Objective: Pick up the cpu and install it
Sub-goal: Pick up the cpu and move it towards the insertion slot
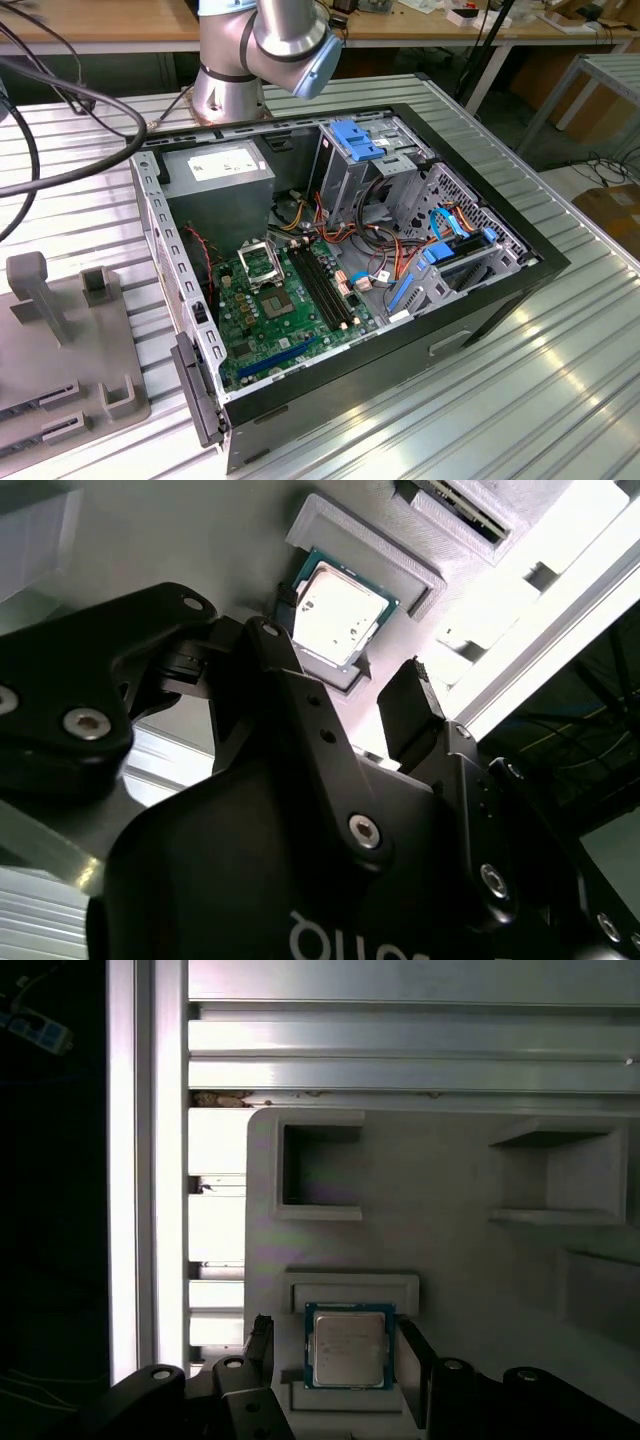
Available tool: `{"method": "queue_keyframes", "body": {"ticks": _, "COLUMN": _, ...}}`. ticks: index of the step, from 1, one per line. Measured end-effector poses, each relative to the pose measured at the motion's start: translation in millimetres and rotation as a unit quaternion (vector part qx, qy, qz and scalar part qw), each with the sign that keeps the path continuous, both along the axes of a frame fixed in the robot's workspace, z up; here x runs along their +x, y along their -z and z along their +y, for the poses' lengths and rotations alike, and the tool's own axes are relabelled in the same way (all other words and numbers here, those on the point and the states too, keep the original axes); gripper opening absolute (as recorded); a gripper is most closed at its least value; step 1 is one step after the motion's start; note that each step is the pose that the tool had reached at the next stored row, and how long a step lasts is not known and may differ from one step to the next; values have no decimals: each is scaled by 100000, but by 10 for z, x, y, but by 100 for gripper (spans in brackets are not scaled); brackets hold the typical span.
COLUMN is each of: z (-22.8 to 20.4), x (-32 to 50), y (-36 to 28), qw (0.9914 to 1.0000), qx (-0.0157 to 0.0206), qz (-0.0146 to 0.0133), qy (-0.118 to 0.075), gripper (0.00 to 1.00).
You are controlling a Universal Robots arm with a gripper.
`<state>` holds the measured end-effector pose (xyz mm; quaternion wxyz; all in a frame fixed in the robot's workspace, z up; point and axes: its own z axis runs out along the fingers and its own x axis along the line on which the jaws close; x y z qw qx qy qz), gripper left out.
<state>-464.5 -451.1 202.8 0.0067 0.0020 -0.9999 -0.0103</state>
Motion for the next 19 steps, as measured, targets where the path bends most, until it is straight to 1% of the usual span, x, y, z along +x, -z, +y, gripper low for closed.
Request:
{"method": "queue_keyframes", "body": {"ticks": 5, "z": -20, "x": 11, "y": 34, "qw": 100000, "qx": -3, "qz": 7, "qy": 23, "gripper": 60}}
{"method": "queue_keyframes", "body": {"ticks": 9, "z": -21, "x": 48, "y": 43, "qw": 100000, "qx": 2, "qz": 1, "qy": 28, "gripper": 60}}
{"method": "queue_keyframes", "body": {"ticks": 13, "z": -21, "x": 48, "y": 58, "qw": 100000, "qx": 2, "qz": -2, "qy": 32, "gripper": 60}}
{"method": "queue_keyframes", "body": {"ticks": 16, "z": -21, "x": 48, "y": 87, "qw": 100000, "qx": -1, "qz": 3, "qy": 29, "gripper": 60}}
{"method": "queue_keyframes", "body": {"ticks": 19, "z": -23, "x": 48, "y": 96, "qw": 100000, "qx": -1, "qz": 4, "qy": 30, "gripper": 60}}
